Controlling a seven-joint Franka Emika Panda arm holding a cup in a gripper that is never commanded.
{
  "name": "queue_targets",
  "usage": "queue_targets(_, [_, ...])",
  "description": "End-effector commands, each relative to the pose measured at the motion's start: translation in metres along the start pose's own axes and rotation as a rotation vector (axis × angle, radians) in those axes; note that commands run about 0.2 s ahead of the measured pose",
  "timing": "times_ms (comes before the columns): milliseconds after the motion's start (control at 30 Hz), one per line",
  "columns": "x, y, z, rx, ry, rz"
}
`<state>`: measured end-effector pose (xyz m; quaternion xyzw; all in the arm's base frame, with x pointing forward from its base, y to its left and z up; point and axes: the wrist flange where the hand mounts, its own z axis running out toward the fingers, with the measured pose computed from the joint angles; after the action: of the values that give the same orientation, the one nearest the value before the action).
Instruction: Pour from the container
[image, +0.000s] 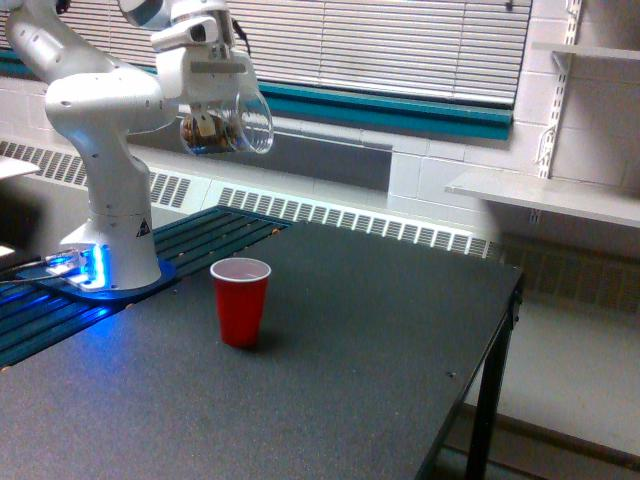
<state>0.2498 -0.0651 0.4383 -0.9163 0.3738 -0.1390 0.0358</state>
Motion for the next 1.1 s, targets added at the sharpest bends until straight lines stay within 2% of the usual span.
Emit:
queue_targets(33, [-0.010,-0.001,0.024,-0.035,-0.068,-0.029])
queue_targets(333, [-0.009,-0.001,0.037,-0.055,-0.102,-0.021])
queue_targets(1100, [-0.007,0.014,0.056,-0.096,-0.172,0.065])
